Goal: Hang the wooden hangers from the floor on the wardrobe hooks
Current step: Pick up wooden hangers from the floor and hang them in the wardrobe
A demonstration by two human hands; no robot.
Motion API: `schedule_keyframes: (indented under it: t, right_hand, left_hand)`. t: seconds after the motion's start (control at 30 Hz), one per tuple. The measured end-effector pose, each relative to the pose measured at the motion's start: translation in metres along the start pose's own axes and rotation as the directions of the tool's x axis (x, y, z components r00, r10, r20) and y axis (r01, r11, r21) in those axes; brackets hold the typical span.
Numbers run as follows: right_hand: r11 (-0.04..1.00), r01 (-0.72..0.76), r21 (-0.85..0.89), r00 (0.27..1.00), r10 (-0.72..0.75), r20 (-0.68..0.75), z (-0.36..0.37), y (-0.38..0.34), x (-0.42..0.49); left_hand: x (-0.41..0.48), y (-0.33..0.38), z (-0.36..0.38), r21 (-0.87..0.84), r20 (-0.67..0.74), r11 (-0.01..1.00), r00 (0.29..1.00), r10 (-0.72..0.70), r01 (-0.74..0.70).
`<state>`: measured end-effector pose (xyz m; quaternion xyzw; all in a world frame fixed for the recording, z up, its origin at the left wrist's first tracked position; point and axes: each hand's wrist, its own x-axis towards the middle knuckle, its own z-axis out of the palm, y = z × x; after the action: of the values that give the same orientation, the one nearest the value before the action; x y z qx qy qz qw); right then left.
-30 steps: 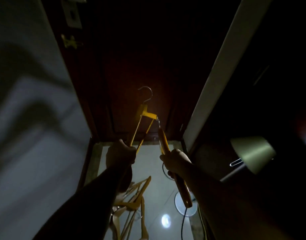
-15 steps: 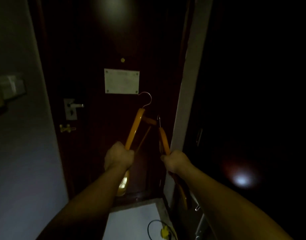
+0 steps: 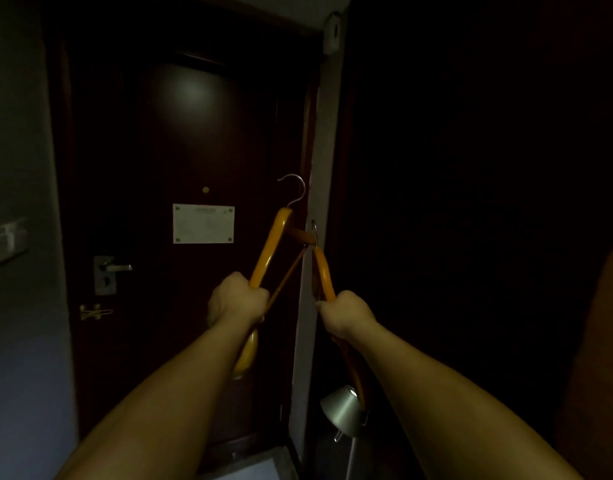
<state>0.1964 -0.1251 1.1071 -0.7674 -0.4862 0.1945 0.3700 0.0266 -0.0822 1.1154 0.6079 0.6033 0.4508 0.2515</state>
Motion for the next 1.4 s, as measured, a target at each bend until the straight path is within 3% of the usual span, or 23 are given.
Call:
schedule_keyframes:
  t: [0.37, 0.73, 1.1, 1.3, 1.4]
  right_hand:
    - [0.998, -0.066, 0.009, 0.991, 0.066, -0.117, -0.089, 0.033, -0.096]
    - [0.991, -0.134, -0.004, 0.958, 0.128, -0.256, -0.174, 0.053, -0.186]
    - [0.959, -0.278, 0.062, 0.864, 0.278, -0.42, -0.225, 0.077, -0.291]
    - [0.934, -0.347, 0.085, 0.777, 0.337, -0.531, -0.259, 0.101, -0.339]
    - [0.918, -0.377, 0.123, 0.718, 0.374, -0.587, -0.28, 0.12, -0.36]
  left_hand:
    - [-0.109, 0.042, -0.003, -0.022, 0.069, 1.0, 0.997, 0.023, -0.022]
    - [-0.176, 0.094, 0.008, -0.15, 0.253, 0.977, 0.949, 0.186, -0.151]
    - [-0.262, 0.116, 0.012, -0.215, 0.445, 0.923, 0.809, 0.384, -0.319]
    - [-0.314, 0.145, 0.038, -0.245, 0.461, 0.908, 0.784, 0.417, -0.339]
    - [-0.337, 0.162, 0.058, -0.275, 0.497, 0.89, 0.738, 0.456, -0.364]
